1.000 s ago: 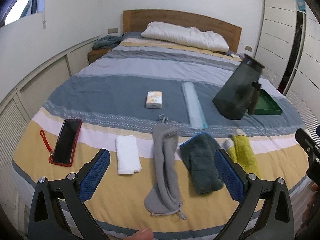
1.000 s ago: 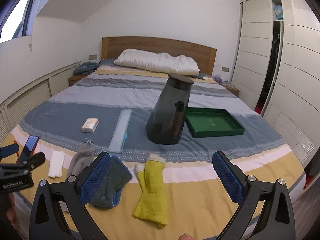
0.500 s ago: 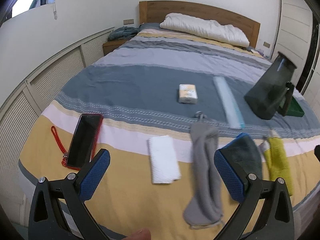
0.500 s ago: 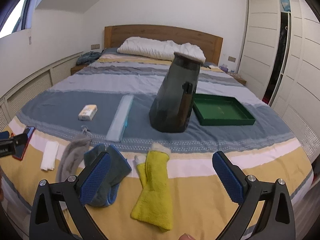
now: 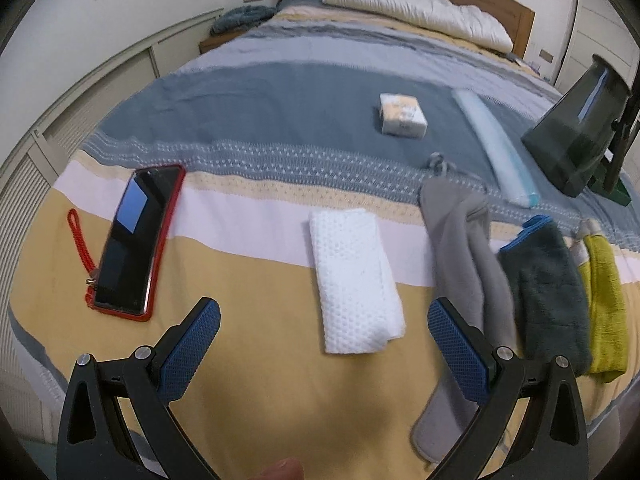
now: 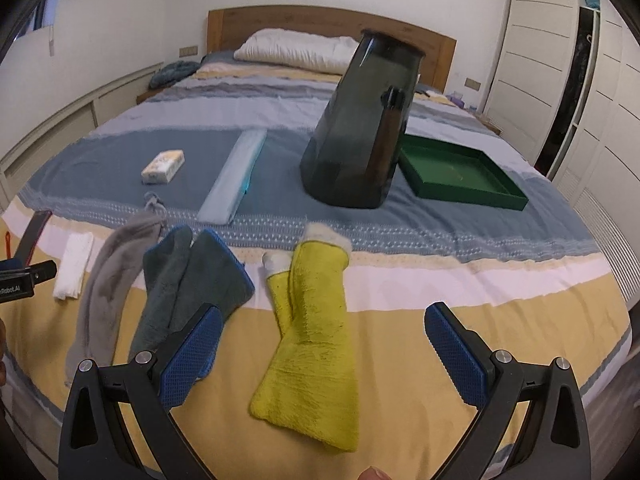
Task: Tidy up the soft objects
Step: 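Move the left tool to the white towel while the right tool approaches the yellow glove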
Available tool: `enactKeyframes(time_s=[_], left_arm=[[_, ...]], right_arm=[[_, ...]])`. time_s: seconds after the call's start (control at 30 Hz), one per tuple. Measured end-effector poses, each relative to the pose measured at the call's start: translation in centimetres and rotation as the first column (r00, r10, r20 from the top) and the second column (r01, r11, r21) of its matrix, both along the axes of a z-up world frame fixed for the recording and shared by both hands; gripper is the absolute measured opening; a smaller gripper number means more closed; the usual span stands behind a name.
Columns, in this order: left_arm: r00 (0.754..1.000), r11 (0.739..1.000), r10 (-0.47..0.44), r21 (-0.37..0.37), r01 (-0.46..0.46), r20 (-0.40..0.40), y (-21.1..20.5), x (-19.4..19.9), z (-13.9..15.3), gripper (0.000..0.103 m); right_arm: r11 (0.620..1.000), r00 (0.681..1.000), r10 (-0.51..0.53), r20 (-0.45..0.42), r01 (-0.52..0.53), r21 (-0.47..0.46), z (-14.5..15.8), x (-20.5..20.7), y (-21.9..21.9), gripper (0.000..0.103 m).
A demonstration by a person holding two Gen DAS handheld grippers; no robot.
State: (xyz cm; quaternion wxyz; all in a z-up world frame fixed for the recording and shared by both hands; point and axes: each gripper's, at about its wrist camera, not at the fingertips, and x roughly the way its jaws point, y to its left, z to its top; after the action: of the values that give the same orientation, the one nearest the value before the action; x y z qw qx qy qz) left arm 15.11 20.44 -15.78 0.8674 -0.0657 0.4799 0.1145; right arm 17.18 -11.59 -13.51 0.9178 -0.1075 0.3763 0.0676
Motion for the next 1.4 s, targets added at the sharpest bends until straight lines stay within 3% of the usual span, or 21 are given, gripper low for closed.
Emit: enactKeyframes(time_s=[0.47,0.87,1.3,1.4], left_arm=[[0.992,1.0,-0.028,-0.008,0.027,-0.122,0.1,3.5,-4.4,0.102],[0.989,0.999,-0.024,0.022,0.028,-0.144,-0.3,4.9,-4.7,0.102],[0.987,0.999,-0.005,0.047,0.013,-0.158,-0.9,5.5,-4.9,0.102],[0.987,0.999,-0.001,0.052,0.009,-0.158,-1.3,5.4,-4.9,0.102]], right_arm=[[0.999,0.996,-0.001,-0.085,-0.002,-0.032,-4.6,4.8,0.3,0.103],[1.0,0.986,-0.016,-0.165,0.013,-0.02,-7.7,8.2,0.3,0.103],[1.0,0.978,0.015,-0.207,-0.018,-0.015,-9.2,9.0,1.0,0.103],[1.0,0.976,0.021,-0.215,-0.025,-0.016,-9.5,9.2,1.0,0.098]])
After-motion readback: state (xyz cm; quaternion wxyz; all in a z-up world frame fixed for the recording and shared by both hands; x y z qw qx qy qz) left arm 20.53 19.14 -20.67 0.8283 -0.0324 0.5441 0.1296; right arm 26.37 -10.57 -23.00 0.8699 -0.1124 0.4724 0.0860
